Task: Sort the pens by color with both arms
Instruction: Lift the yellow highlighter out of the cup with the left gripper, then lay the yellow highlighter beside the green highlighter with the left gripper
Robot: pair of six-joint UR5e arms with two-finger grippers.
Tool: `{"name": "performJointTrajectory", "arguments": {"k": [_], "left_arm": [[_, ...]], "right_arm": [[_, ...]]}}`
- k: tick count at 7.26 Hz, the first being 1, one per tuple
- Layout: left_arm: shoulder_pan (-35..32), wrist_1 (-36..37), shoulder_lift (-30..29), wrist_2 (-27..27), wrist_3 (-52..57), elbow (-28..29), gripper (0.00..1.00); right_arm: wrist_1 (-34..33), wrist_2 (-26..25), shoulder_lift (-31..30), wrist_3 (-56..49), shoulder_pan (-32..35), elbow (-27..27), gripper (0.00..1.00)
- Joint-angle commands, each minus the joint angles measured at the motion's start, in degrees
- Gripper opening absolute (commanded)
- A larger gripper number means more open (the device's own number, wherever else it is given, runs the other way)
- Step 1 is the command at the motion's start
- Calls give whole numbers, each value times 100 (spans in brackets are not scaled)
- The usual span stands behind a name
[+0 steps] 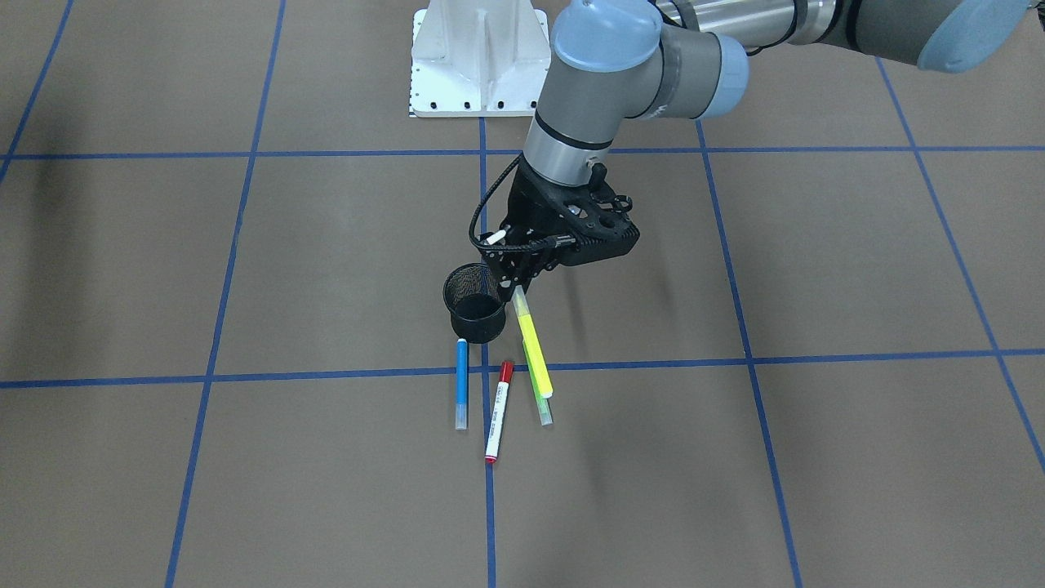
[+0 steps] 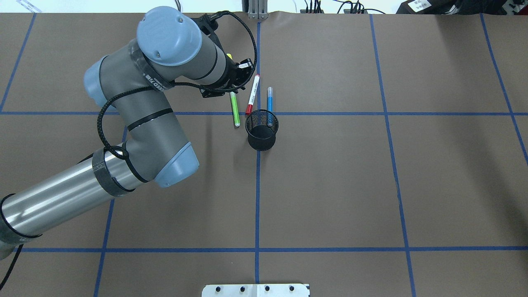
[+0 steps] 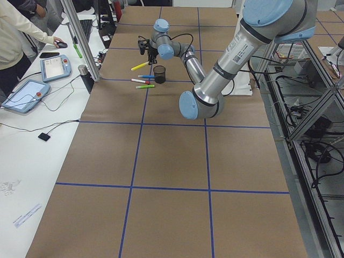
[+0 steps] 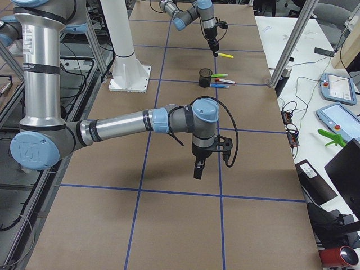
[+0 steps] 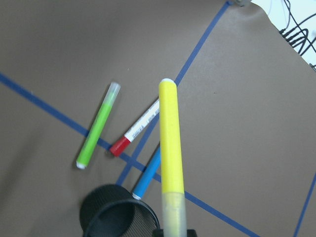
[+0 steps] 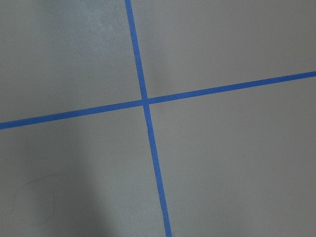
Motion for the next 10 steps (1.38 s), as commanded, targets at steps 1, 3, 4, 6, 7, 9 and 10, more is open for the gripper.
{"name": "performJointTrajectory", "arguments": {"k": [1, 3, 4, 6, 7, 9, 10], "left_arm": [[201, -160, 255, 625, 233, 229, 0], [588, -606, 185, 1478, 233, 870, 0], [606, -765, 194, 1656, 277, 1047, 0], [650, -969, 202, 1850, 391, 1285, 0], [659, -969, 220, 1894, 496, 1286, 44], [659, -961, 264, 1912, 820, 1103, 100], [642, -943, 421, 1869, 1110, 806, 100]], "right_arm": [[0, -3, 32, 0, 2, -73, 100], [0, -3, 24, -9, 11, -74, 100], [-9, 15, 24, 0, 28, -100, 100], [-79, 67, -72, 0, 273, -144, 100], [-18, 94, -308, 0, 370, -118, 100], [0, 94, -328, -18, 433, -13, 100], [0, 320, -302, -18, 450, 118, 100]]}}
